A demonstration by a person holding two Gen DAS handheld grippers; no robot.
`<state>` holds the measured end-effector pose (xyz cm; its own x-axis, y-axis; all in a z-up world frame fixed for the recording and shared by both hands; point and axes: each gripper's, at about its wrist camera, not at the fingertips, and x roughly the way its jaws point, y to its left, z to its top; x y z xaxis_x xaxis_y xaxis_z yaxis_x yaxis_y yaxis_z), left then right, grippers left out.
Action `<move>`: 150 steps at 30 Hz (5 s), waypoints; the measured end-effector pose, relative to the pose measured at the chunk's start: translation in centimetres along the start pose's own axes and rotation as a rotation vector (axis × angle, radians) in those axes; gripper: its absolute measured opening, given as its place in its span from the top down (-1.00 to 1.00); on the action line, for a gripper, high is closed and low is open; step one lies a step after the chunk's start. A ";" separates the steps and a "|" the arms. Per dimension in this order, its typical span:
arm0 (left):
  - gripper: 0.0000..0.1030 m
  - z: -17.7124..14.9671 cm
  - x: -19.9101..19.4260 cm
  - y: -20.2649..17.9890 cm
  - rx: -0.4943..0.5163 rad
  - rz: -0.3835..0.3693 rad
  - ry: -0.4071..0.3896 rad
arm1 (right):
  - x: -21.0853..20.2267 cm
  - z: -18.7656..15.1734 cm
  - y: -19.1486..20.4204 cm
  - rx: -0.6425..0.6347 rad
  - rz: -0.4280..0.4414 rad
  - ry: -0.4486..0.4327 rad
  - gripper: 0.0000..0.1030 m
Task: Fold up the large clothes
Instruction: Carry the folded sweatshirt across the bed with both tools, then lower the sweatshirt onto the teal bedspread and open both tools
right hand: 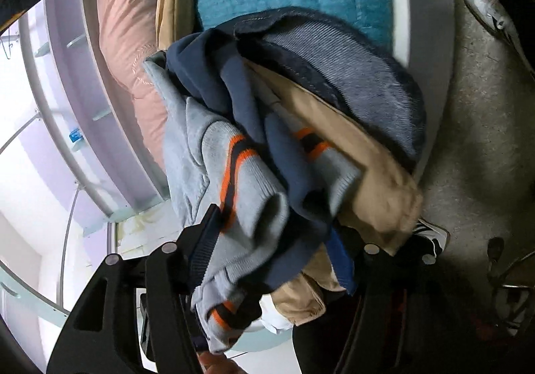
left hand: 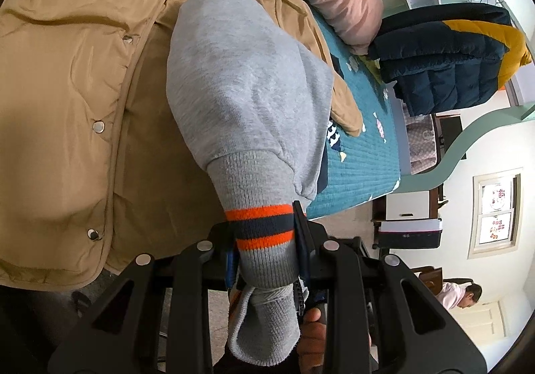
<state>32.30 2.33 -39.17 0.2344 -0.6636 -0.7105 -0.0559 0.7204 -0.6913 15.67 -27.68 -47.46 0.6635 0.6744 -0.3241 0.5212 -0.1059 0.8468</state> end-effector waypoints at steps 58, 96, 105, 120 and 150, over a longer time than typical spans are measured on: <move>-0.77 15.6 13.8 -8.2 0.958 0.318 0.258 | -2.3 0.9 8.8 -0.783 -0.525 -0.043 0.66; 0.49 13.8 17.7 -23.3 0.969 0.044 0.185 | -12.6 6.4 17.5 -0.964 -0.562 -0.375 0.67; 0.49 15.1 32.4 -39.1 1.109 0.030 0.174 | -18.9 18.2 21.3 -0.952 -0.694 -0.643 0.67; -0.66 17.0 45.0 -43.3 1.131 0.245 -0.037 | -19.0 31.7 18.9 -0.815 -0.854 -0.771 0.47; -0.69 15.0 16.7 -20.4 0.715 0.253 -0.172 | -12.5 24.8 22.3 -0.944 -0.806 -0.595 0.59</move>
<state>51.88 -20.41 -35.01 0.4481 -0.4632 -0.7646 0.4984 0.8395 -0.2164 32.31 -56.63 -35.03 0.6068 -0.1248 -0.7850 0.4672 0.8550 0.2253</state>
